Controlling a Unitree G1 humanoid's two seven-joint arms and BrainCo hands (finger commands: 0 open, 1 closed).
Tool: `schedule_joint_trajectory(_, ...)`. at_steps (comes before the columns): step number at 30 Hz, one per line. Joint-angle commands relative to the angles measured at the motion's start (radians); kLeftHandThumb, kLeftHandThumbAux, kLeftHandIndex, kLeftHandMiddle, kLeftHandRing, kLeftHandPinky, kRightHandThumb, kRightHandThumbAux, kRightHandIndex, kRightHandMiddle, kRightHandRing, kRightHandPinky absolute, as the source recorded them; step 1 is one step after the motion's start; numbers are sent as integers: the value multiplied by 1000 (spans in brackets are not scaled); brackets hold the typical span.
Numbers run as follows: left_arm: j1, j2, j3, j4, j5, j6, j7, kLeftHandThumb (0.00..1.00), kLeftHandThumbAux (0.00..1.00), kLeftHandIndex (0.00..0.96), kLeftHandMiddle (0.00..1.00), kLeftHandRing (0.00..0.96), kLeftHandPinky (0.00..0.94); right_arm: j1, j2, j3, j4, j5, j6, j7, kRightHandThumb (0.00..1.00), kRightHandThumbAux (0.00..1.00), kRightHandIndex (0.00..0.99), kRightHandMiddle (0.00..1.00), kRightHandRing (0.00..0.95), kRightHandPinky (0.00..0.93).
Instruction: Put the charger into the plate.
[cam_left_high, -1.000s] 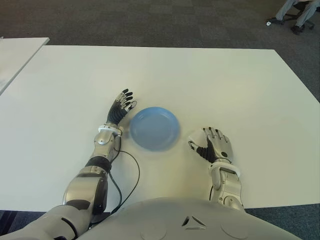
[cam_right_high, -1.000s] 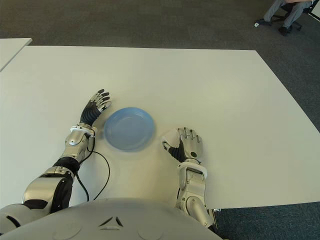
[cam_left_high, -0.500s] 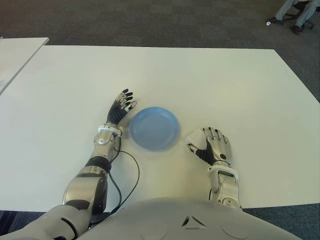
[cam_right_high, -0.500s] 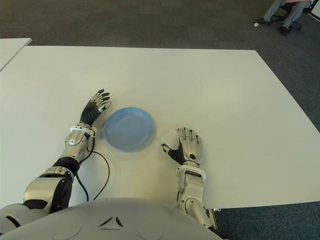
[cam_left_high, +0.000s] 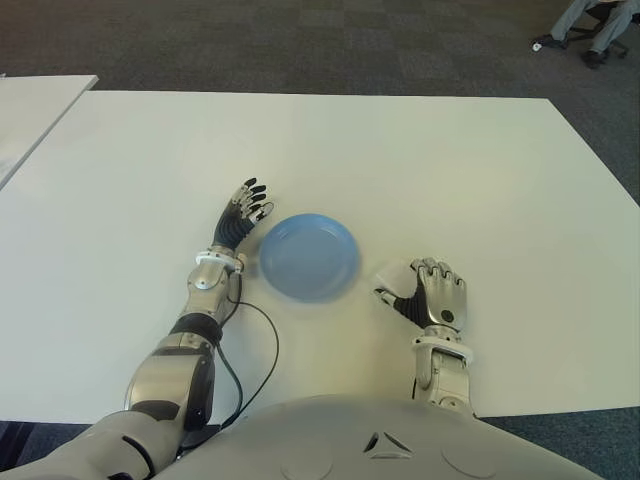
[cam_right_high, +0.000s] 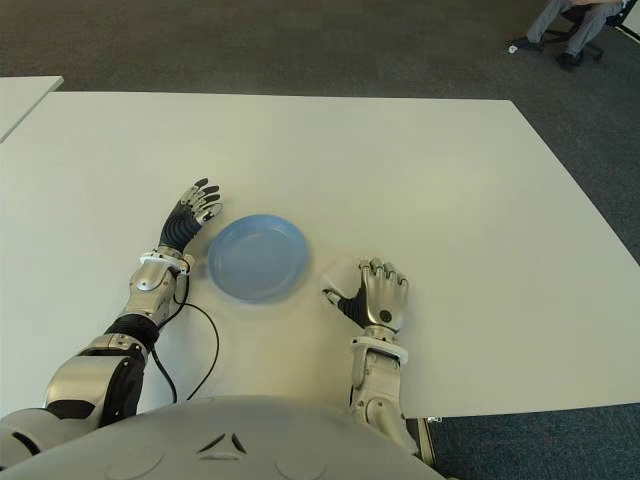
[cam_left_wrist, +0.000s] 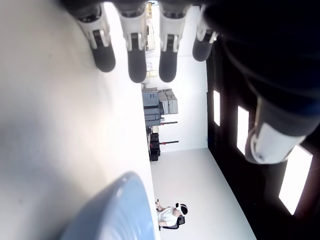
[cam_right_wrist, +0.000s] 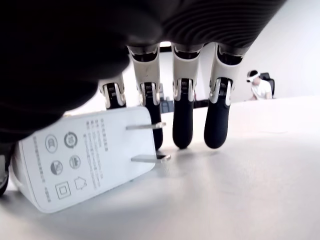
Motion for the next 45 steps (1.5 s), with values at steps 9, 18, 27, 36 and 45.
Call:
schedule_joint_trajectory(9,92,-18,-10,59,10,57,-9,0,576,32,162,158,142,23,22,-27,13,120,-32,-16,733,704,442,822,827,866)
schedule_joint_trajectory(18,92,-21,-9,59,9,56,-11,0,577,36,157,154,144,13,18,-32,13,138,-44,-21,741,708,441,834,841,868)
schedule_joint_trajectory(27,91,-27,-12,60,16,56,9,0,581,39,160,156,134,-3,16,-38,9,157,-62,-38,742,709,441,844,850,870)
schedule_joint_trajectory(36,90,-32,-15,57,18,59,14,0,587,36,156,154,138,-29,14,-39,-1,169,-73,-44,743,709,441,849,854,872)
schedule_joint_trajectory(45,90,-35,-15,57,18,58,22,0,581,35,157,154,139,-62,11,-40,-12,161,-66,-24,743,710,441,852,859,877)
